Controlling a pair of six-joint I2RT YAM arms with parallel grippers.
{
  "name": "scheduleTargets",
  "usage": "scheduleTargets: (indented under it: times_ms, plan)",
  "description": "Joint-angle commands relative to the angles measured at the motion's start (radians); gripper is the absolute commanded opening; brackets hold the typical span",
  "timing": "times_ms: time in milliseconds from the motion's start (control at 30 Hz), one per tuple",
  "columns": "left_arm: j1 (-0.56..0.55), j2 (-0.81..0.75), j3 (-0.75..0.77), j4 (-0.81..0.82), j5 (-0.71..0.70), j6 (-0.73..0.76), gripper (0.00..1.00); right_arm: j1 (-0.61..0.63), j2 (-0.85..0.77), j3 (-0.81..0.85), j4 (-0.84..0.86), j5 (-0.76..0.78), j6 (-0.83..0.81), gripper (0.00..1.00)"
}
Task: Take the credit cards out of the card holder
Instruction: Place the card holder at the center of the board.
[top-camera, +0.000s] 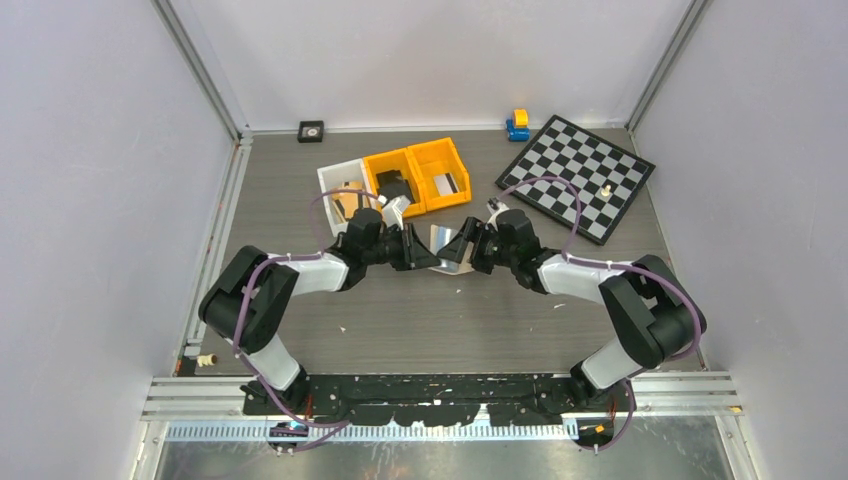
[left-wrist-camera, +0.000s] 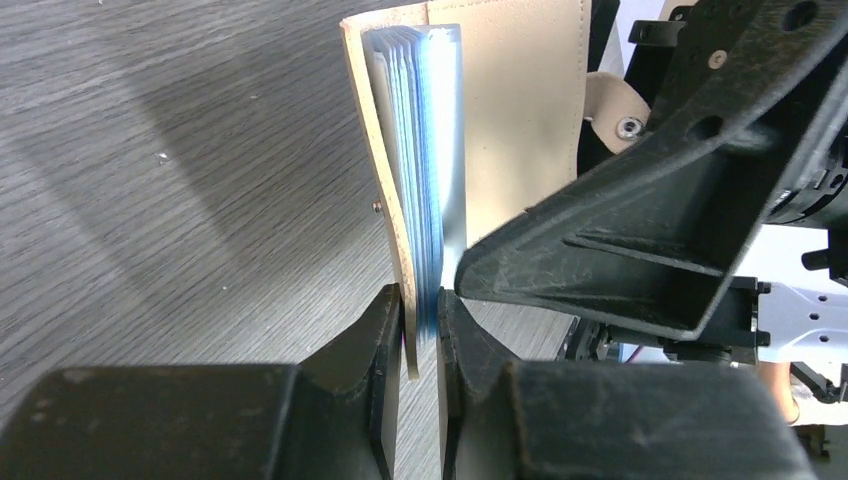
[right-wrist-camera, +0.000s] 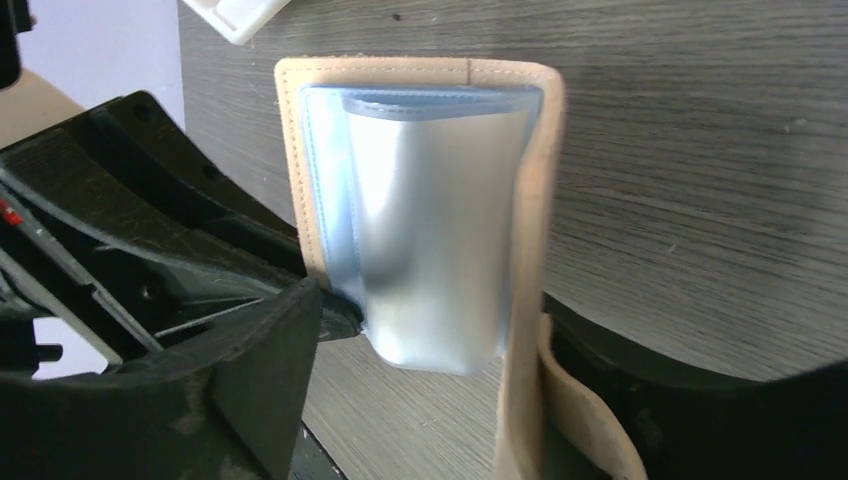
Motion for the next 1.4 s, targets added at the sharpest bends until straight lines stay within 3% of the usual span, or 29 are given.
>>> scheduleTargets:
  times_ms: [0, 67, 267, 400, 500, 567, 700, 800, 900, 1067, 1367]
  plan:
    - [-0.008, -0.042, 0.026, 0.013, 0.048, 0.021, 0.11, 0.006, 0.005, 0.045, 0.027, 0.024, -0.016, 0.65]
    - [-0.008, -0.044, 0.021, 0.029, 0.058, 0.014, 0.18, 0.006, 0.005, 0.047, 0.027, 0.024, -0.014, 0.52]
    - [-0.007, -0.047, 0.014, 0.049, 0.068, -0.002, 0.32, 0.006, 0.010, 0.049, 0.017, 0.041, -0.014, 0.29]
    - [0.009, -0.044, -0.001, 0.084, 0.072, -0.039, 0.33, 0.005, 0.027, 0.053, 0.017, 0.043, -0.006, 0.28]
    - [0.066, -0.039, -0.058, 0.223, 0.096, -0.138, 0.30, 0.006, 0.039, 0.053, 0.030, 0.025, 0.001, 0.28]
    - [0.097, -0.028, -0.085, 0.332, 0.131, -0.192, 0.26, 0.005, 0.049, 0.053, 0.041, 0.008, 0.005, 0.27]
    - [0.105, -0.003, -0.075, 0.353, 0.163, -0.217, 0.16, 0.006, 0.064, 0.052, 0.073, -0.025, 0.022, 0.28]
    - [0.107, 0.013, -0.072, 0.359, 0.167, -0.229, 0.03, 0.005, 0.072, 0.048, 0.096, -0.043, 0.030, 0.32]
    - [0.107, 0.027, -0.066, 0.375, 0.182, -0.245, 0.00, 0.005, 0.067, 0.038, 0.127, -0.049, 0.040, 0.54]
    - [0.100, 0.048, -0.051, 0.405, 0.223, -0.259, 0.00, 0.004, 0.043, 0.006, 0.176, -0.028, 0.060, 0.81]
    - [0.049, 0.013, -0.021, 0.299, 0.208, -0.171, 0.00, 0.002, 0.041, -0.003, 0.192, 0.002, 0.086, 0.87]
